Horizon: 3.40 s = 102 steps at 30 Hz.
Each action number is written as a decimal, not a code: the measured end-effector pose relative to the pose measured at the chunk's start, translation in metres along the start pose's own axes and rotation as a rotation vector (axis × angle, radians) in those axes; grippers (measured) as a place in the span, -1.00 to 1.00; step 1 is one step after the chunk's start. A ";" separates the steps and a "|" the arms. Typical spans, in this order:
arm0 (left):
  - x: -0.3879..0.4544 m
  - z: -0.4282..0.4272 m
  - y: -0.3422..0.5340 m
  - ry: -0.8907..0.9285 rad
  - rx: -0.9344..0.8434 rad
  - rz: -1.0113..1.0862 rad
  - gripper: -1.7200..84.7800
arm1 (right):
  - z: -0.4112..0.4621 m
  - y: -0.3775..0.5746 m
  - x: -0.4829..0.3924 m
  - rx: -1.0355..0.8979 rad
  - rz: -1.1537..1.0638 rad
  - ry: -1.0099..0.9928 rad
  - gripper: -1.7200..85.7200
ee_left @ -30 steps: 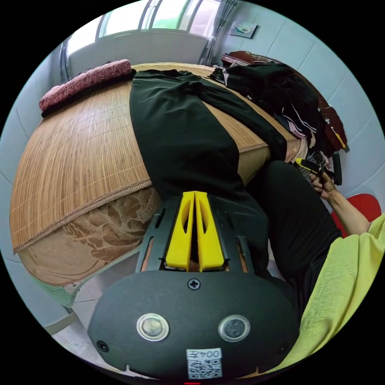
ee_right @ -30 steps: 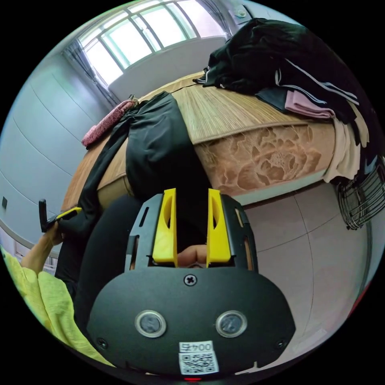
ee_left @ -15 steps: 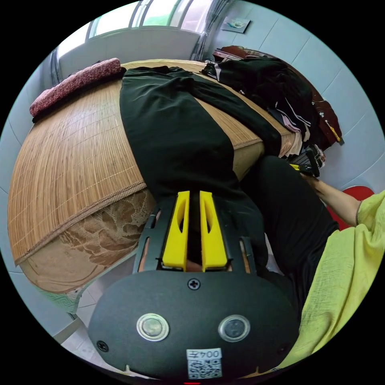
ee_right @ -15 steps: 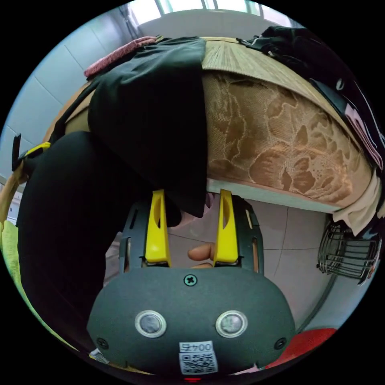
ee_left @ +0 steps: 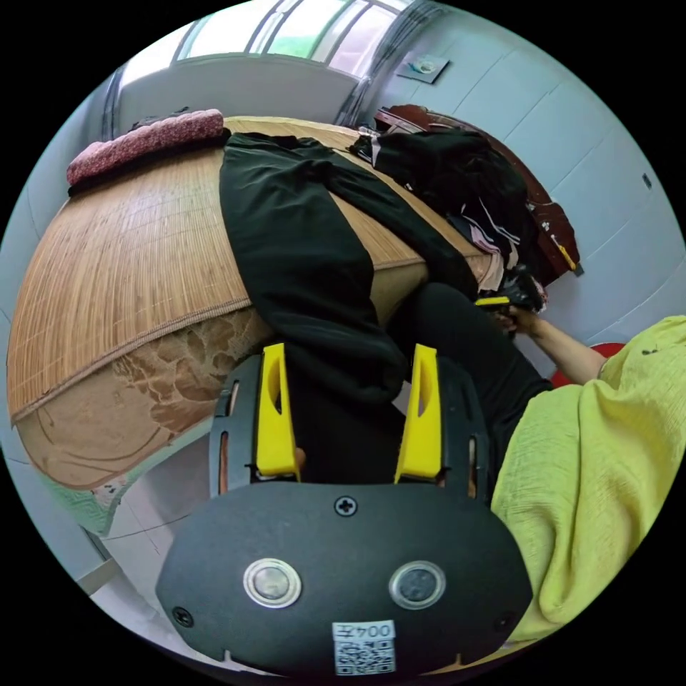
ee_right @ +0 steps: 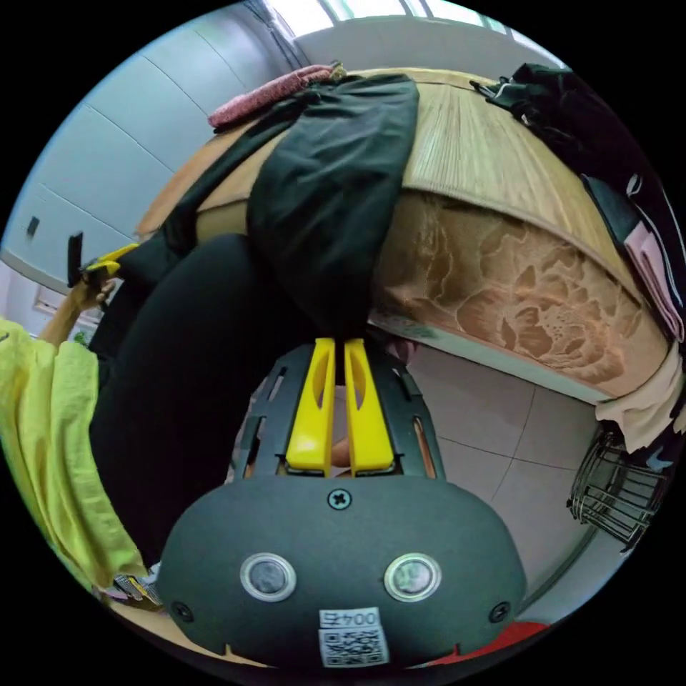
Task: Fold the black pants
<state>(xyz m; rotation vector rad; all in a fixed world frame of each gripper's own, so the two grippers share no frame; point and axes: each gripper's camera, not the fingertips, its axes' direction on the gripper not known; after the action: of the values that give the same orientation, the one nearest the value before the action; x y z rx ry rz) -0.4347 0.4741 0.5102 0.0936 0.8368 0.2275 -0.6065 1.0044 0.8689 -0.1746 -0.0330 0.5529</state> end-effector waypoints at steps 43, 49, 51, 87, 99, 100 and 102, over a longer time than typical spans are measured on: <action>-0.109 -0.207 0.044 -0.052 0.129 -0.390 -0.91 | -0.149 0.080 -0.031 0.387 0.428 -0.803 -0.94; -0.114 -0.216 0.044 -0.044 0.185 -0.430 -0.92 | -0.131 0.057 -0.045 0.266 0.420 -0.802 -0.89; -0.115 -0.215 0.045 -0.049 0.188 -0.444 -0.92 | -0.122 0.055 -0.043 0.171 0.446 -0.793 -0.87; -0.136 -0.212 -0.165 0.044 0.570 -0.199 -0.81 | 0.011 -0.046 -0.129 0.084 0.210 -0.242 -0.64; 0.034 -0.078 -0.065 0.111 0.231 0.002 -0.59 | 0.007 -0.079 -0.140 -0.069 0.133 -0.226 -0.80; 0.041 -0.070 -0.064 0.142 0.206 0.007 -0.61 | 0.002 -0.083 -0.141 -0.075 0.121 -0.221 -0.82; 0.047 -0.066 -0.061 0.179 0.214 0.014 -0.65 | -0.008 -0.089 -0.143 -0.060 0.116 -0.245 -0.84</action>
<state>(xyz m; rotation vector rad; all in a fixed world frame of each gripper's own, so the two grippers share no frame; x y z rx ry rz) -0.4434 0.4254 0.4223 0.2830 1.0375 0.1604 -0.6819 0.8538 0.8789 -0.1674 -0.2789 0.6871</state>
